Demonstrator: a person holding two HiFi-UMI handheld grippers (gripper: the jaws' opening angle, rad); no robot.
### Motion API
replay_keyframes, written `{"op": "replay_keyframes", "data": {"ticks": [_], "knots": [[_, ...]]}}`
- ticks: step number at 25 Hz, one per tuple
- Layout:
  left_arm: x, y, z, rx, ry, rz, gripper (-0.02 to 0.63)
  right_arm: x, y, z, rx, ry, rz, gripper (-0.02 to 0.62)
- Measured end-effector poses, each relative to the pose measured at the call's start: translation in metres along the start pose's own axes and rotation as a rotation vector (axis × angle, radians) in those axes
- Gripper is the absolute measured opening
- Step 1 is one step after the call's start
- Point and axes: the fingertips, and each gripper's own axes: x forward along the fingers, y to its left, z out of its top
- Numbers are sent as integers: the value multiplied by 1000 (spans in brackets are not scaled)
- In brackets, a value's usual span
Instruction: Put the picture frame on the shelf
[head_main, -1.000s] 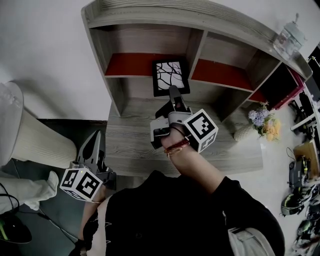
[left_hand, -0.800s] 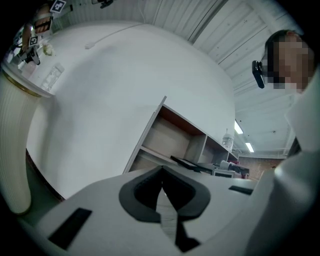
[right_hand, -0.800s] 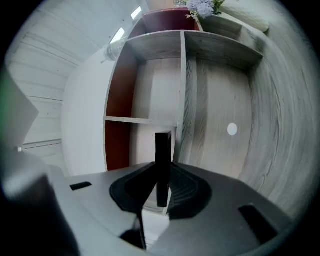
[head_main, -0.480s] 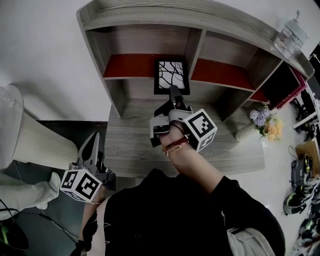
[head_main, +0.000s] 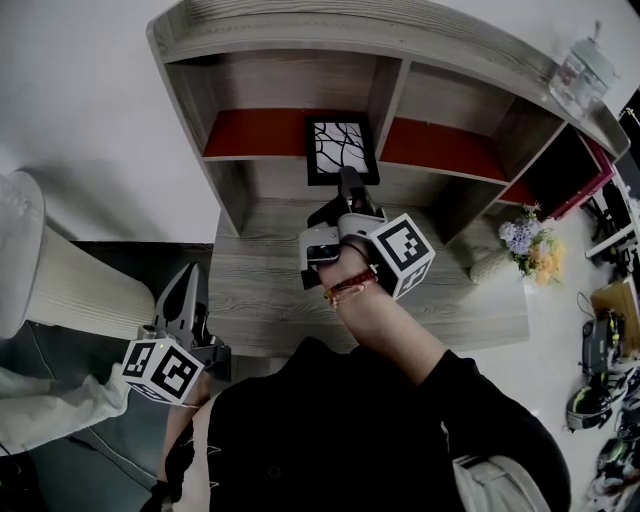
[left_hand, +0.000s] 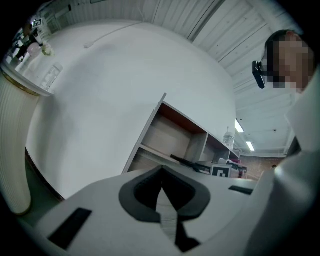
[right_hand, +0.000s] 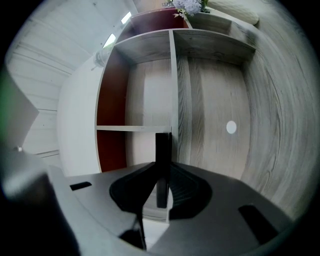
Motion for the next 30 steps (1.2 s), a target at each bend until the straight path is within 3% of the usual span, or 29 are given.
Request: {"op": "replay_keyframes", "data": {"ticks": [30], "knots": [[5,15,4,-4,-4,6,12,17,-7,1,-6,-22,2,80]]}}
